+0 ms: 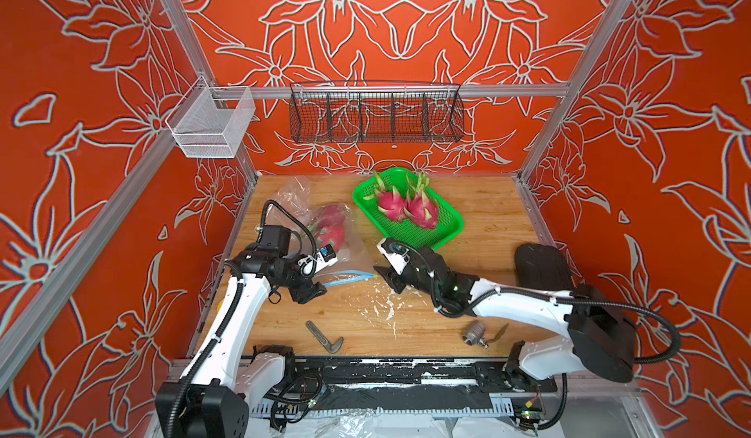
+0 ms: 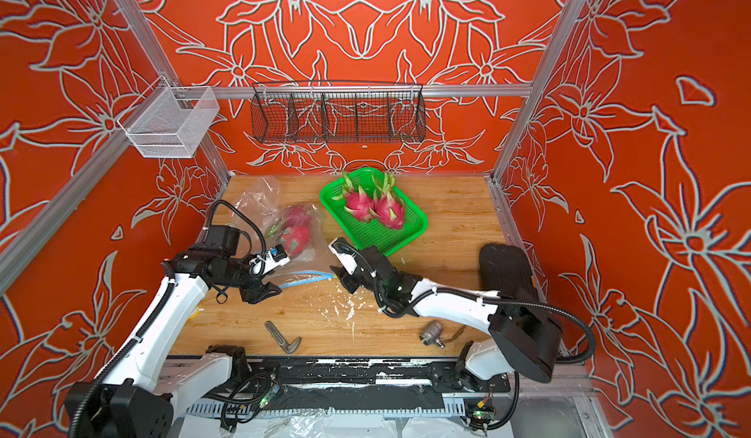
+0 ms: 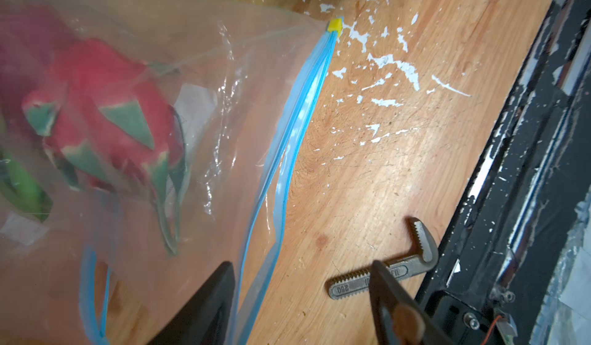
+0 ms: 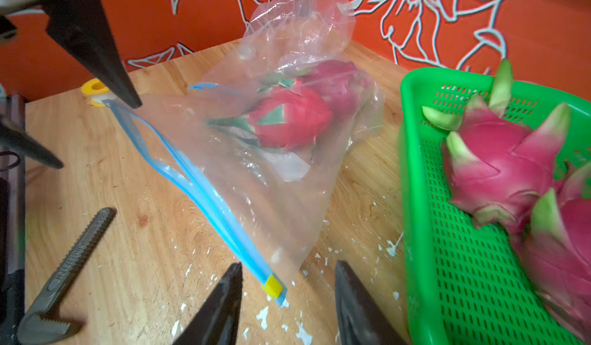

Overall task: Open the zip-top bag and take out the dragon fruit
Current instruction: Place the zipper food storage bag at the center of the board, then open the zipper of the food storage bag at the center of the board.

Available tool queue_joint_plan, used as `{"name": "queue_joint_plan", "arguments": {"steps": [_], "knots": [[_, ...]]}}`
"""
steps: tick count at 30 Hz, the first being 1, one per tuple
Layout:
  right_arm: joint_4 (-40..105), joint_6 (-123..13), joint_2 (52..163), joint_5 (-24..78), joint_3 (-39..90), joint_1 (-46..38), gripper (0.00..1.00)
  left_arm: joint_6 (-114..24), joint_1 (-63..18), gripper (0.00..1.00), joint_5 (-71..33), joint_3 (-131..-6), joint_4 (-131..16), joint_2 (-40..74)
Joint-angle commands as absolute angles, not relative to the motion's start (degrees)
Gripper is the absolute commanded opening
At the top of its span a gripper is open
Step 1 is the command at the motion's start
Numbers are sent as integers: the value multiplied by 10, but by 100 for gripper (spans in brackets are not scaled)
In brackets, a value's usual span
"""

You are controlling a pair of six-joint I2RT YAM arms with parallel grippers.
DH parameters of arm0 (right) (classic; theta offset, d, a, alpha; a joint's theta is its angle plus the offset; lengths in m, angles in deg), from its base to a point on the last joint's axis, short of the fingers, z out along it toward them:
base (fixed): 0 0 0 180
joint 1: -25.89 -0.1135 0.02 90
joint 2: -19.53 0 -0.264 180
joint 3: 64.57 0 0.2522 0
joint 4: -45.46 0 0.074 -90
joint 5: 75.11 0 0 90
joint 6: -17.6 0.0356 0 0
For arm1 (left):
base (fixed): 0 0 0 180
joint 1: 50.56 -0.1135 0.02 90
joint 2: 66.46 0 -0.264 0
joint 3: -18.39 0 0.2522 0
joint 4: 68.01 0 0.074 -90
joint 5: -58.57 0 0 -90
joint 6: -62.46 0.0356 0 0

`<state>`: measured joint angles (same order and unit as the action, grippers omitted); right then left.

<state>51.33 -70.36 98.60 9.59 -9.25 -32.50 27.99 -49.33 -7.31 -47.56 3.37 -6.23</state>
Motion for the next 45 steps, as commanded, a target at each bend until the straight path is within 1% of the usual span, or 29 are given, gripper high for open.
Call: {"name": "queue_joint_plan", "arguments": {"steps": [1, 2, 3, 5, 7, 8, 11, 17, 21, 23, 26, 31, 33, 35, 36, 37, 38, 39, 41, 43, 45], "knots": [[558, -650, 959, -7, -139, -391, 45, 259, -472, 66, -134, -459, 0, -60], [571, -636, 958, -13, -150, -411, 42, 253, -468, 63, -149, -453, -18, -62], [587, -622, 961, -13, -160, -423, 40, 247, -466, 57, -162, -449, -39, -64], [628, -596, 978, -5, -171, -443, 36, 227, -464, 36, -188, -444, -89, -62], [660, -576, 1004, 0, -163, -450, 35, 217, -462, 20, -195, -450, -105, -55], [668, -562, 1021, -3, -154, -453, 34, 214, -461, 14, -190, -455, -99, -51], [695, -527, 1077, -19, -115, -454, 33, 208, -456, 0, -176, -462, -83, -46], [728, -477, 1189, -28, -26, -455, 36, 186, -455, 0, -135, -468, -66, -62], [702, -452, 1252, -75, 39, -455, 40, 157, -455, 0, -122, -482, -66, -66], [709, -449, 1281, -98, 64, -453, 43, 143, -455, 0, -91, -493, -51, -66], [728, -452, 1319, -113, 100, -445, 46, 128, -455, 0, -9, -503, -16, -64], [687, -427, 1353, -143, 144, -432, 54, 152, -455, 0, 113, -512, 42, -60], [679, -423, 1358, -144, 150, -429, 57, 158, -455, 0, 130, -518, 52, -55], [673, -426, 1365, -143, 157, -427, 60, 166, -457, 0, 118, -530, 61, -45], [663, -427, 1370, -145, 164, -426, 61, 167, -465, 9, 104, -540, 63, -38], [646, -427, 1376, -145, 176, -423, 62, 170, -484, 28, 94, -552, 66, -28], [632, -425, 1382, -142, 185, -421, 62, 175, -508, 51, 94, -565, 71, -19], [618, -422, 1389, -137, 194, -416, 63, 175, -542, 64, 97, -581, 71, -9], [593, -407, 1402, -128, 205, -408, 63, 176, -614, 69, 97, -607, 54, 16], [581, -392, 1413, -114, 206, -401, 63, 167, -668, 72, 61, -625, 3, 51], [573, -383, 1422, -103, 205, -395, 64, 140, -692, 75, 7, -632, -56, 92]]}}
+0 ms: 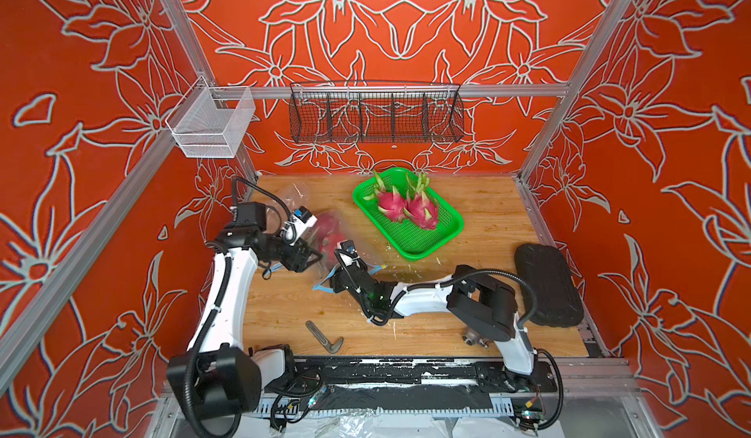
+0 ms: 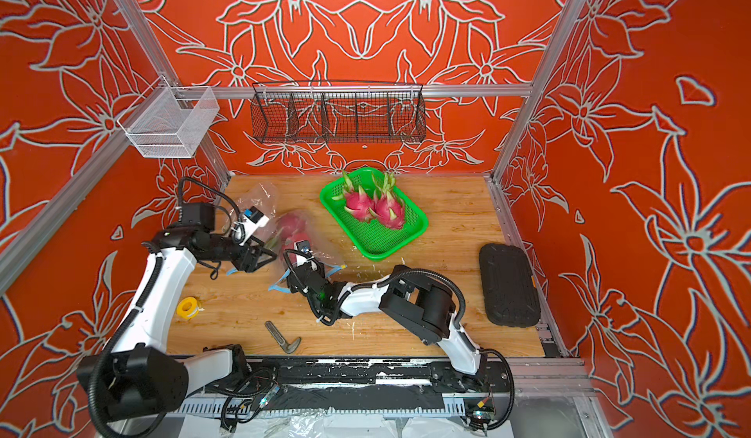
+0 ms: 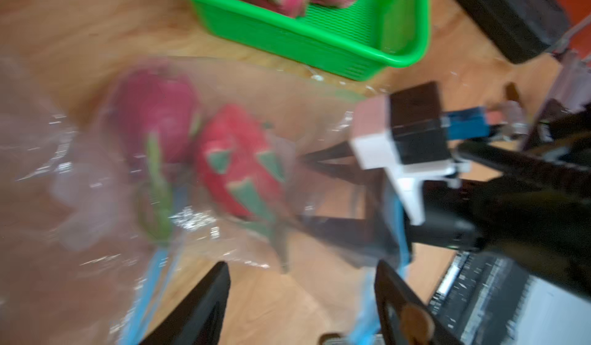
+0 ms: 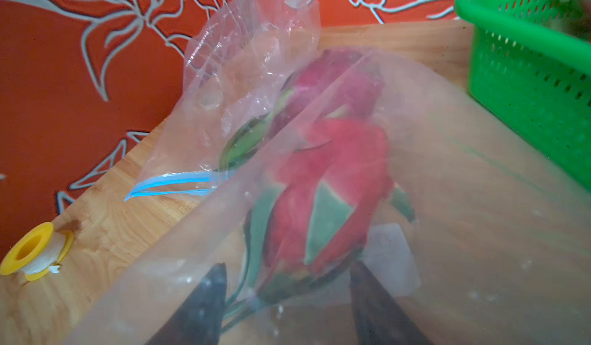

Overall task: Open the zip-top bag and take out the dragon fruit
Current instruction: Open the zipper of the food storage bag at the center of the board, then pick up the dragon fruit from the zipper food storage bag.

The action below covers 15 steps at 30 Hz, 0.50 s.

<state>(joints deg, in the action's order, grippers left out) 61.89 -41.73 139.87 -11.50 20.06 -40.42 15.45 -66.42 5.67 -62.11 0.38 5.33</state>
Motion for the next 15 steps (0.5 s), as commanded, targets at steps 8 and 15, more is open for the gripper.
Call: {"name": "queue_joint_plan", "arguments": {"steps": [8, 15], "knots": [[643, -367, 1449, -52, 167, -372, 61, 78, -700, 78, 1, -703, -121, 277], [762, -375, 1439, 7, 142, -371, 65, 62, -654, 76, 24, -742, -119, 365]]}}
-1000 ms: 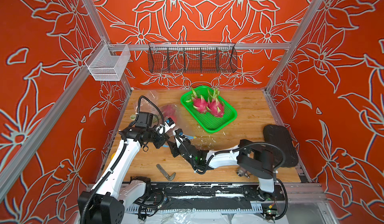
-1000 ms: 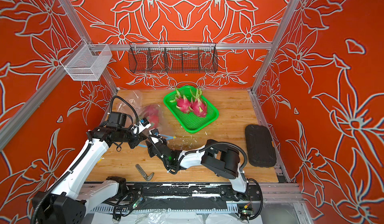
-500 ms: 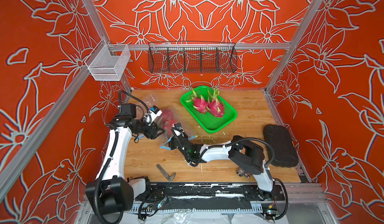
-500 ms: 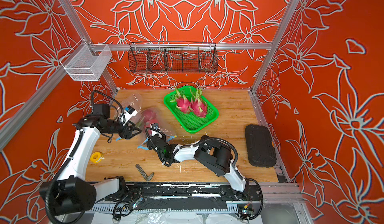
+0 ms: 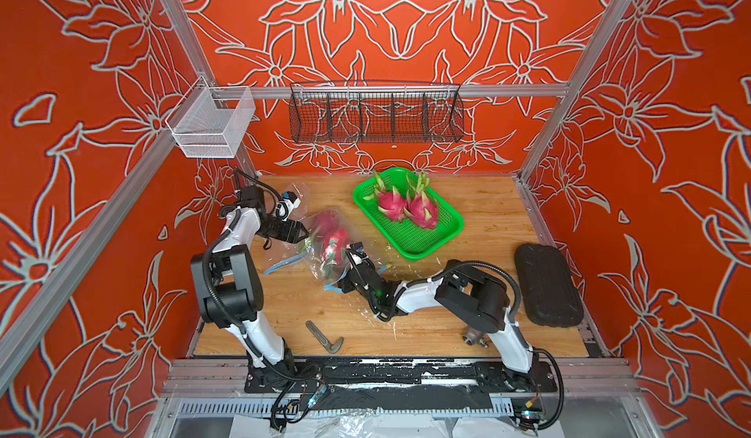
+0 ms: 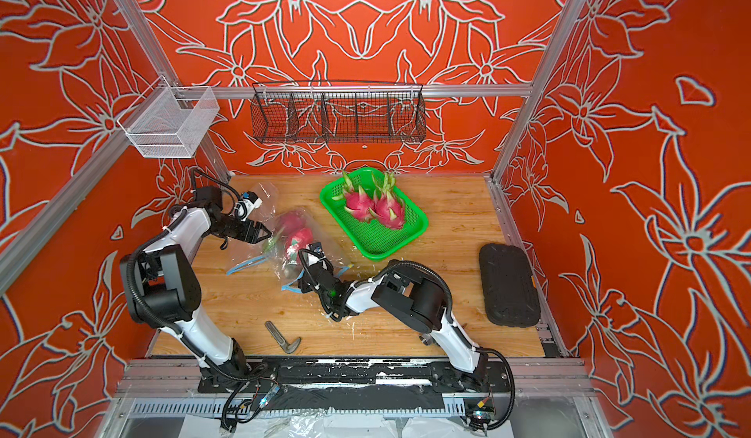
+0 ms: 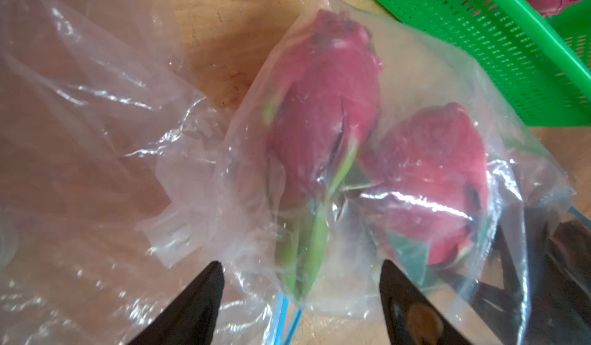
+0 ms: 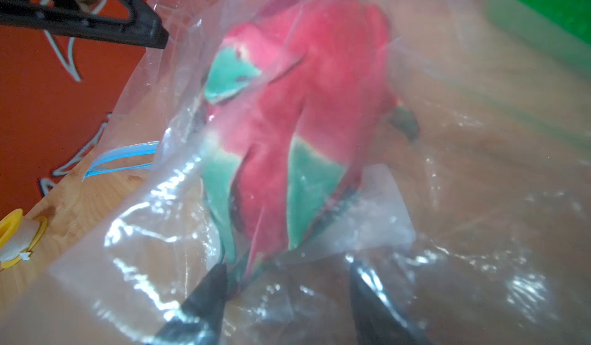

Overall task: Open the zip-top bag and take out the dragon fruit
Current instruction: Pick up the dragon fruit from the zipper food storage bag.

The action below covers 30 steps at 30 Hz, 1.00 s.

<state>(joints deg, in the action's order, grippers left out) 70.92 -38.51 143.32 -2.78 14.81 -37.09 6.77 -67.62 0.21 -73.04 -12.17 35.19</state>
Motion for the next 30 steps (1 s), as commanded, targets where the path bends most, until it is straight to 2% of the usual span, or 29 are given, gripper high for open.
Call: {"name": "queue_joint_plan", "arguments": {"steps": [1, 4, 9, 12, 15, 18, 21, 23, 26, 30], "knots": [[770, -370, 1437, 13, 141, -372, 67, 67, -645, 76, 24, -740, -119, 370], [787, -354, 1437, 19, 137, -376, 69, 90, -625, 71, 28, -731, -109, 381], [788, -351, 1451, -4, 148, -380, 69, 113, -612, 49, 25, -713, -97, 391], [726, -351, 1466, -37, 186, -380, 69, 126, -611, 39, 27, -701, -83, 389], [634, -354, 1488, -80, 238, -380, 66, 142, -611, 34, 17, -691, -69, 379], [628, -347, 1496, -92, 240, -377, 49, 152, -612, 33, -9, -693, -52, 366], [688, -359, 1473, -85, 198, -378, 22, 154, -618, 32, -29, -691, -61, 355], [734, -382, 1449, -72, 164, -380, 2, 148, -619, 28, -53, -690, -79, 352], [771, -414, 1411, -36, 127, -384, 0, 128, -618, 18, -100, -691, -117, 353], [767, -430, 1354, -6, 74, -386, 0, 119, -617, 17, -146, -682, -151, 359]]}}
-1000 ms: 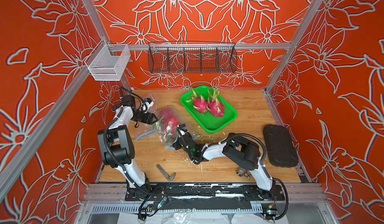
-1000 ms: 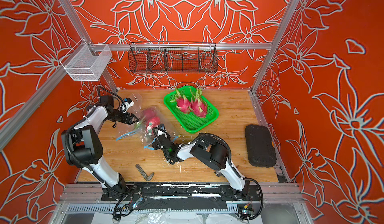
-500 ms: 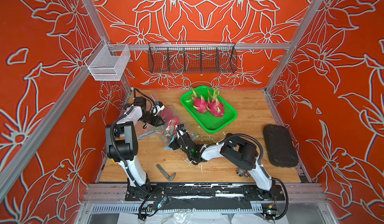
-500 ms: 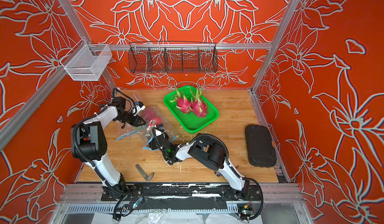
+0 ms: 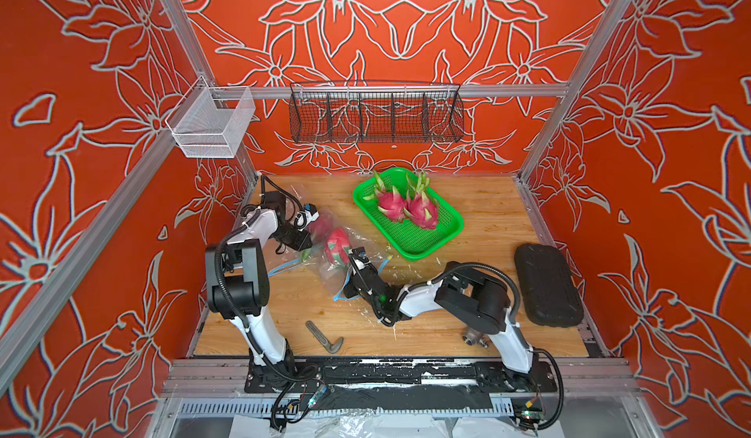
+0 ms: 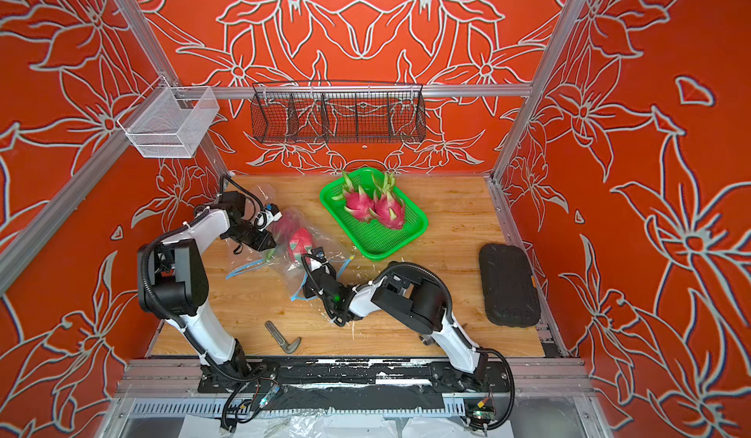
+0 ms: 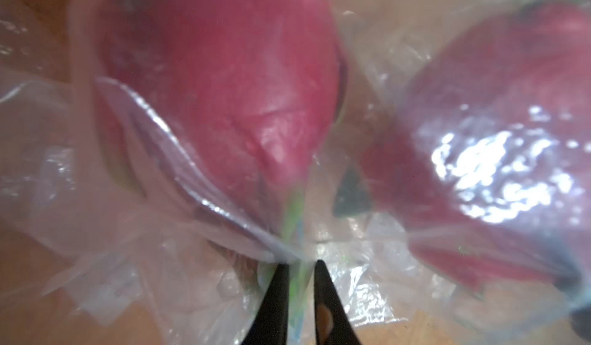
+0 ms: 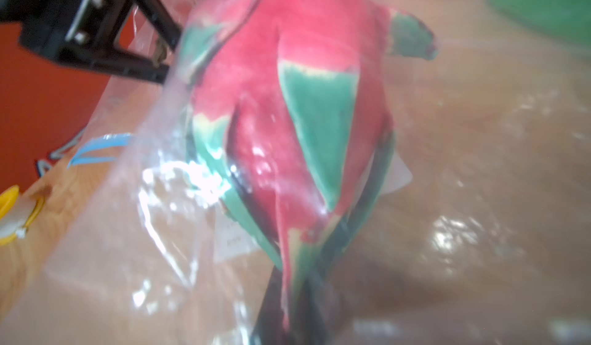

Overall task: Open the zip-top bag and take out the dragon fruit
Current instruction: Pick up the dragon fruit from the zipper food storage bag.

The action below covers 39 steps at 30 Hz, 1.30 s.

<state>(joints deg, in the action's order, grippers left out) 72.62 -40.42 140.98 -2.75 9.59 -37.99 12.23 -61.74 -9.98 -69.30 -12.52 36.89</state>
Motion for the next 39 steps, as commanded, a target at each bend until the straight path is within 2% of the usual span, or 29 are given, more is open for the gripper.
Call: {"name": "queue_joint_plan", "arguments": {"steps": [1, 8, 15, 29, 33, 36, 39], "knots": [[761, -434, 1340, -4, 62, -385, 0, 121, -616, 18, -152, -678, -157, 360], [666, -450, 1225, 34, -10, -385, 0, 129, -606, 19, -173, -646, -191, 365], [484, -449, 1108, 73, -46, -386, 0, 125, -594, 19, -173, -638, -201, 367], [229, -525, 874, 201, -137, -386, 0, 118, -579, 20, -193, -635, -212, 373], [163, -527, 766, 171, -148, -386, 0, 116, -576, 20, -192, -640, -204, 368], [134, -533, 682, 112, -136, -383, 0, 116, -574, 20, -185, -641, -194, 358], [103, -558, 651, 51, -86, -360, 0, 117, -574, 21, -174, -641, -180, 340]]}}
